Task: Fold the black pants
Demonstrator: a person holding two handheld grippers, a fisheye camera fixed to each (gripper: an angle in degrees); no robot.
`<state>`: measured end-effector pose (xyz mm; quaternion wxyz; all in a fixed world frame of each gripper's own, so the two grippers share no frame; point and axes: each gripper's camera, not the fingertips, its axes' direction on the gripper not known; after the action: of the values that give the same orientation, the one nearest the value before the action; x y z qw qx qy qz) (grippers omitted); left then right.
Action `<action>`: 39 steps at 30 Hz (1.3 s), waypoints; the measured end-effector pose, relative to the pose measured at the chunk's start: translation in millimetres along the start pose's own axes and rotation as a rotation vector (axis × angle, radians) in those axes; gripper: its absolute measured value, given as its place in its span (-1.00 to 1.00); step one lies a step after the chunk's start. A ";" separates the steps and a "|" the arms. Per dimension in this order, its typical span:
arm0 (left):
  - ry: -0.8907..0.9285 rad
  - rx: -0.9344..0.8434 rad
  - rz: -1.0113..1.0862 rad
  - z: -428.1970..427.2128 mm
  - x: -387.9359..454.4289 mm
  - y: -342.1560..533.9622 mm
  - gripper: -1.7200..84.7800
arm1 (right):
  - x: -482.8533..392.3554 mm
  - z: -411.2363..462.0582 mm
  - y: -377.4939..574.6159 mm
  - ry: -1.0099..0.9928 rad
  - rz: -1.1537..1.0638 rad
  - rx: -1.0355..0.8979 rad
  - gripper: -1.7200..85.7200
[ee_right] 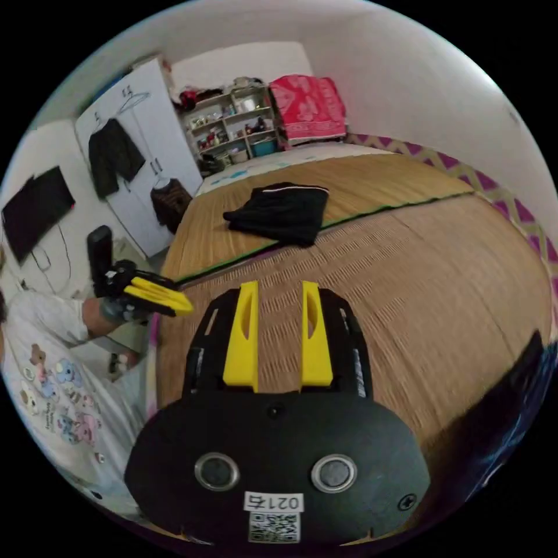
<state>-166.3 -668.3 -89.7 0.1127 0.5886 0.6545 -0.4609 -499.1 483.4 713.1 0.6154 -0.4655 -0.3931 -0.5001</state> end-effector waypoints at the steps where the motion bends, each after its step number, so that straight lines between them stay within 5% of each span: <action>1: -0.048 0.006 -0.027 -9.4 -7.9 14.8 -0.98 | -8.8 16.4 -9.8 0.016 -0.029 -0.011 -0.71; 9: -0.205 -0.016 -0.209 -52.5 -75.2 77.4 -0.98 | -154.6 241.7 -114.2 0.321 -0.503 -0.205 -0.65; 17: -0.207 0.006 -0.344 -92.3 -137.7 121.5 -0.98 | -224.3 358.3 -151.7 0.424 -0.755 -0.193 -0.59; 21: -0.251 0.027 -0.374 -110.9 -157.6 128.0 -0.98 | -234.6 384.6 -163.6 0.346 -0.782 -0.235 -0.71; 28: -0.173 0.099 -0.401 -142.3 -194.3 129.4 -0.86 | -231.5 381.7 -162.8 0.378 -0.638 -0.244 -0.82; 33: -0.075 0.054 -0.381 -133.0 -204.9 113.2 -0.80 | -177.9 298.0 -117.8 0.217 -0.392 -0.155 -0.83; 39: 0.304 0.106 -0.513 -76.7 -226.5 72.8 -0.71 | -162.5 204.3 0.3 0.151 -0.232 -0.165 -0.83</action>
<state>-8.6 -771.4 74.6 -0.1376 0.4715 0.7661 -0.4145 -533.6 721.4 611.5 0.5409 -0.4272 -0.3542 -0.6320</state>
